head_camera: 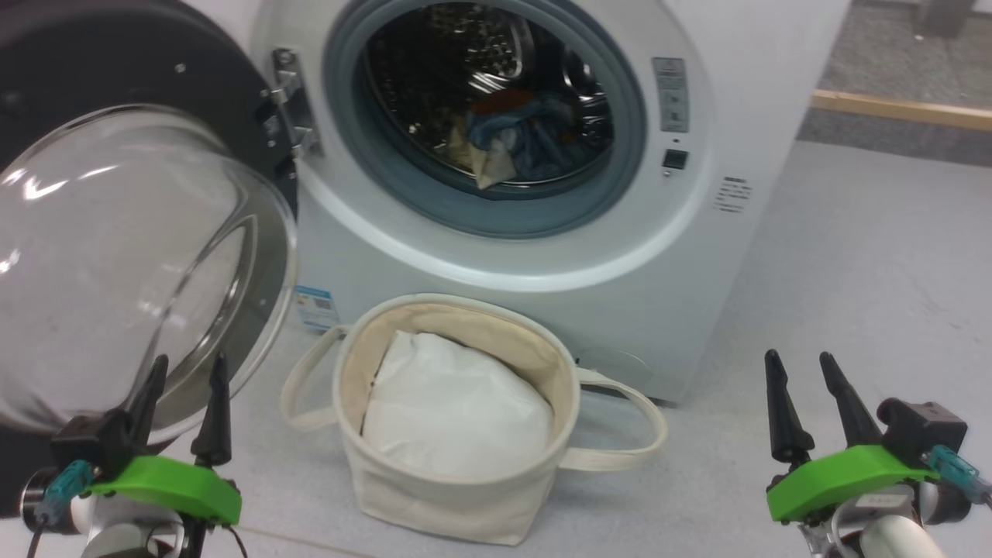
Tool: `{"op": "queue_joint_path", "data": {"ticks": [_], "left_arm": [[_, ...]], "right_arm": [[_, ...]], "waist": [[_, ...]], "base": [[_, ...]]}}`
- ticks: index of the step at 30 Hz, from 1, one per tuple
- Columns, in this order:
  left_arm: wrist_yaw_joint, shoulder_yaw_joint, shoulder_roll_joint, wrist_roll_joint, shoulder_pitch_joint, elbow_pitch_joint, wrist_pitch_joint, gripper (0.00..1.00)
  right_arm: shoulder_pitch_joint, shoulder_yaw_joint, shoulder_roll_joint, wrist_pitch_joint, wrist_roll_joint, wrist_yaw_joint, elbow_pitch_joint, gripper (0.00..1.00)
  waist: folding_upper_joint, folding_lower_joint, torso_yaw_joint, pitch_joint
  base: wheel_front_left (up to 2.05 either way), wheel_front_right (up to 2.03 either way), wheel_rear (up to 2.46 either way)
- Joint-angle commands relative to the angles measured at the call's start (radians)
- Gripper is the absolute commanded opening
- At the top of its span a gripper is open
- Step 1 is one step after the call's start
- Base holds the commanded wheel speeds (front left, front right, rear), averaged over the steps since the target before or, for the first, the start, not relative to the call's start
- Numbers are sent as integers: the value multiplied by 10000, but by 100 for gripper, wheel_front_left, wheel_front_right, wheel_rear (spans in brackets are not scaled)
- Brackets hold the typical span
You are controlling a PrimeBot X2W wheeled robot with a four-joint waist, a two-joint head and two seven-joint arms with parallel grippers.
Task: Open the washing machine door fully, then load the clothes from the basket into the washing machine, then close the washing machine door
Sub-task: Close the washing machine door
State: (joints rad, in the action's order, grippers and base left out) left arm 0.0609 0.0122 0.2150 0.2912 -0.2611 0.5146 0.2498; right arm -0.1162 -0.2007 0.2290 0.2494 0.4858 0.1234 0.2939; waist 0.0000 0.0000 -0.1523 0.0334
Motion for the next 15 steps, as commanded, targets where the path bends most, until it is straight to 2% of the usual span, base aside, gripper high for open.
{"op": "queue_joint_path", "data": {"ticks": [1, 15], "left_arm": [[-42, 366, 204, -90, -166, -414, 120, 100], [-26, 649, 208, -237, 120, -510, 120, 100]], "right_arm": [[-141, -191, 47, 124, 40, 73, -244, 100], [-33, -463, -33, 124, 152, 73, -148, 100]], "waist": [[0, 0, -344, 75], [0, 0, -2456, 430]], "base": [[0, 0, 0], [0, 0, 0]]}}
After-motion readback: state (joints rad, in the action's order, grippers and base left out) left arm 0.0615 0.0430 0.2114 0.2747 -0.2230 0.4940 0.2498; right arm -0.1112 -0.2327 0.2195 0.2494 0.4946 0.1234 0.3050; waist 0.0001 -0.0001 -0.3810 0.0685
